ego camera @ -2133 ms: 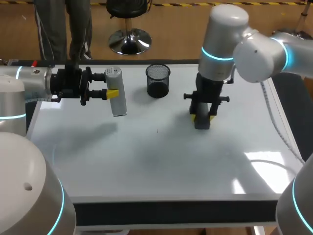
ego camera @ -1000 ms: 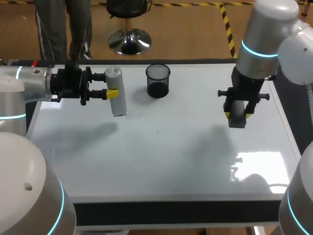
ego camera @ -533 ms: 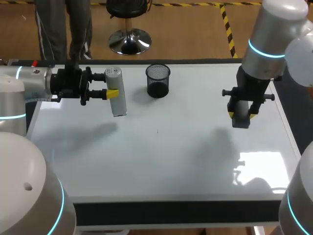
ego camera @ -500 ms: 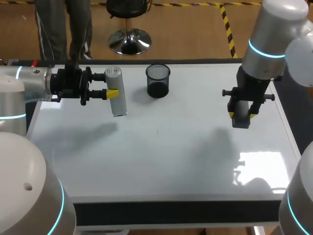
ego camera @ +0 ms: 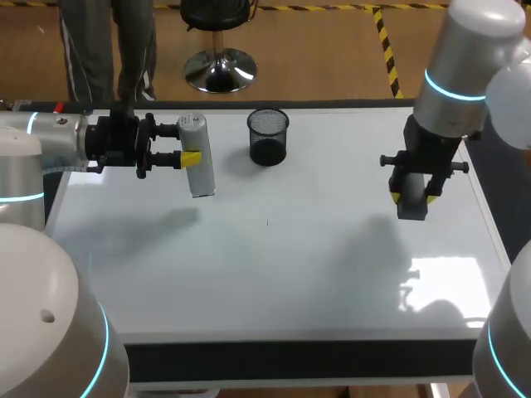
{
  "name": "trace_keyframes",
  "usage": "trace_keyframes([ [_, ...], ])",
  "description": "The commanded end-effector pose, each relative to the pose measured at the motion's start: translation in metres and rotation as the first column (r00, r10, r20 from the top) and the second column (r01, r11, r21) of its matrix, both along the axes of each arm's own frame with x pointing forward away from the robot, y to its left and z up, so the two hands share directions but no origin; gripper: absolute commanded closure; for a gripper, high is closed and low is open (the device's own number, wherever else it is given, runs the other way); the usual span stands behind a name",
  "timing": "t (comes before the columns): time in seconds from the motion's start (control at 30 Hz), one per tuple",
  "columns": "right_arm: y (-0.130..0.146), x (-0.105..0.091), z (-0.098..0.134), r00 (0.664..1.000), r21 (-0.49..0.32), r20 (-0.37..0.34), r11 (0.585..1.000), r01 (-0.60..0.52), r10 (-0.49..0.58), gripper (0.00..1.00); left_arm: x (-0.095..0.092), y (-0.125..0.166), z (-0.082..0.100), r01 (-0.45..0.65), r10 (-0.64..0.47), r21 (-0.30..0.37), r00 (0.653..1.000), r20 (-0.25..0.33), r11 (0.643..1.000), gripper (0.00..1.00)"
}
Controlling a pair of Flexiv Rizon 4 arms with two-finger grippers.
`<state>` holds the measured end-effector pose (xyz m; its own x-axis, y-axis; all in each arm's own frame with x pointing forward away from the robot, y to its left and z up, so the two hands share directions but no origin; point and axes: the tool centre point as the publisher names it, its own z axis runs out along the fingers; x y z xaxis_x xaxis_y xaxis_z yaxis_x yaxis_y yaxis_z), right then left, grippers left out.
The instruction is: Pick up the inspection probe, press it on each red-marked spot on the whiteboard one by one, put down the probe, pick up the eraser, and wipe off all the red marks.
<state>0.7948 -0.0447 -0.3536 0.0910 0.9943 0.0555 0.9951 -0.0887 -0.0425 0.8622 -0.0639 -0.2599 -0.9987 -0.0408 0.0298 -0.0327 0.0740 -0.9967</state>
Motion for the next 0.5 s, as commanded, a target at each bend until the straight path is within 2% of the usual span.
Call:
trace_keyframes([
  [0.03, -0.008, 0.000, -0.004, 1.000, 0.007, -0.009, 1.000, -0.007, 0.008, 1.00, -0.001, 0.000, 0.000, -0.002, 0.002, -0.001, 1.000, 0.002, 1.000, 1.00],
  [0.27, -0.023, -0.007, -0.012, 1.000, 0.000, -0.018, 1.000, -0.024, 0.024, 1.00, -0.001, 0.000, 0.000, -0.002, 0.002, -0.001, 1.000, 0.002, 1.000, 1.00],
  [0.5, -0.040, -0.005, -0.026, 0.998, 0.016, -0.035, 0.999, -0.049, 0.049, 1.00, -0.001, 0.000, 0.000, -0.002, 0.002, -0.001, 1.000, 0.002, 1.000, 1.00],
])
